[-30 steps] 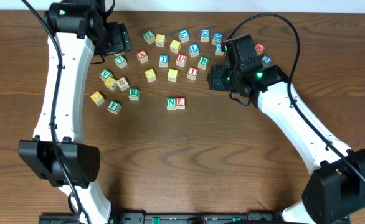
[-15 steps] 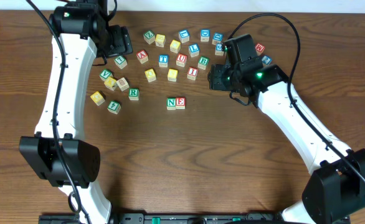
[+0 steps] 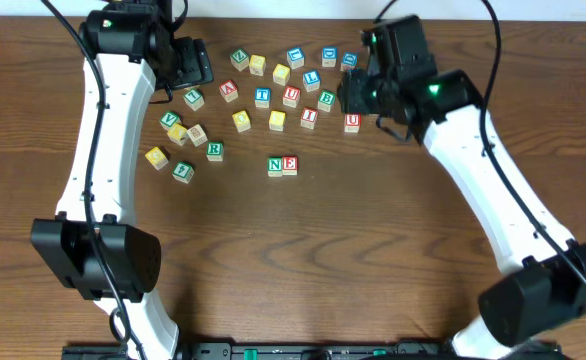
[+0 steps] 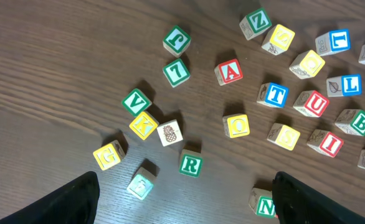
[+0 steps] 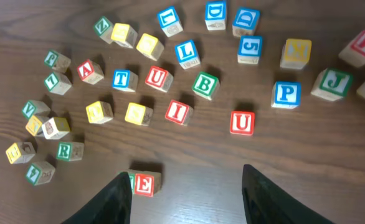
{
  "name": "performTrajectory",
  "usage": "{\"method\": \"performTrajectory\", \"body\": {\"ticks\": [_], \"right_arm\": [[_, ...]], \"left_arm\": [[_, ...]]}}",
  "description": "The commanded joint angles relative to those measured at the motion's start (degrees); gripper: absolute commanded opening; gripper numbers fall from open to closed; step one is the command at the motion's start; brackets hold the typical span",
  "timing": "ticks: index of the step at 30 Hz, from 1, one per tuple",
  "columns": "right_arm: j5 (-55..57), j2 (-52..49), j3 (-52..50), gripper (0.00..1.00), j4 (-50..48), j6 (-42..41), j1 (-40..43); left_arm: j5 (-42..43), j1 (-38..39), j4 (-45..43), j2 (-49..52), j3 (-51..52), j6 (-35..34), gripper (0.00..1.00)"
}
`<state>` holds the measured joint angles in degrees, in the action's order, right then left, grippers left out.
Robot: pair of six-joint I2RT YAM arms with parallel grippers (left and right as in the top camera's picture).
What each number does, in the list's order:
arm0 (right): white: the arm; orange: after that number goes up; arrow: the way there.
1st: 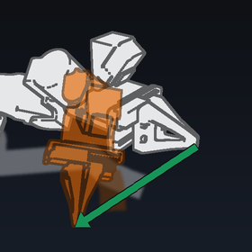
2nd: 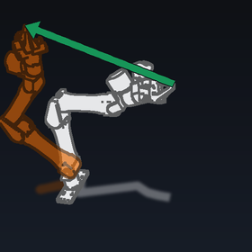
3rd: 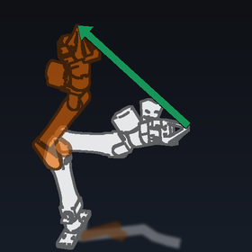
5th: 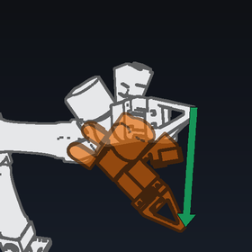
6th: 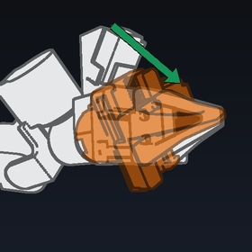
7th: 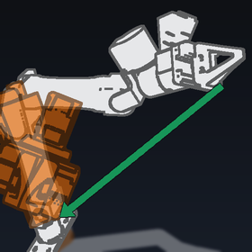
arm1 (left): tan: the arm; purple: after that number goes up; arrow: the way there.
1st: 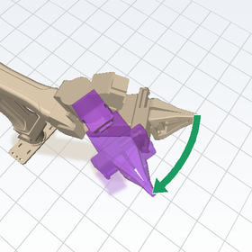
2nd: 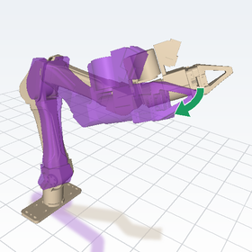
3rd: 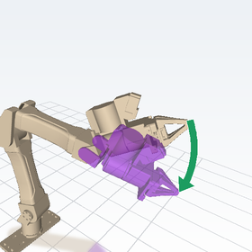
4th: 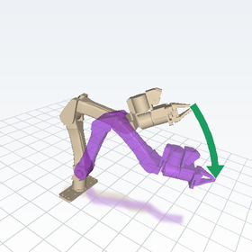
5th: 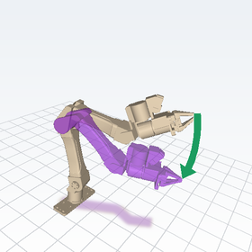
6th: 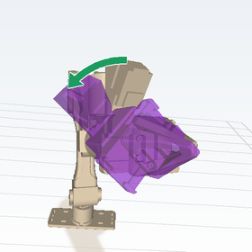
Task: Spell out NEURIPS
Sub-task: 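Lower the right gripper onto the red U block and close it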
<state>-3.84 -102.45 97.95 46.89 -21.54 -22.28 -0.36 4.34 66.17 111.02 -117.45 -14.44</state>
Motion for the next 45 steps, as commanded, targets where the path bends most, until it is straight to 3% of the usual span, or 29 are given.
{"method": "performTrajectory", "body": {"ticks": [1,18,29,39,45], "right_arm": [[0.46,-4.72,4.39,0.51,1.29,2.36,0.35],[0.2,-11.47,6.25,0.5,-2.51,-3.8,-0.35],[-0.26,-20.2,7.19,0.49,-18.43,-7.17,-3.15],[2.16,-37.62,31.98,0.5,-5.62,-6.67,-5.31],[2.23,-44.26,38.34,0.48,-3.21,-6.69,-5.84]], "left_arm": [[-0.09,-0.02,0.13,0.66,0.13,-0.72,0.87],[1.01,-0.07,-1.07,0.66,2.93,-0.63,0.87],[-5.75,-1.31,-1.77,0.66,2.93,-0.22,0.87],[-5.73,-4.68,-1.16,0.66,2.93,-0.24,0.87],[-5.73,-4.81,-0.39,0.66,2.93,-0.24,0.87]]}}
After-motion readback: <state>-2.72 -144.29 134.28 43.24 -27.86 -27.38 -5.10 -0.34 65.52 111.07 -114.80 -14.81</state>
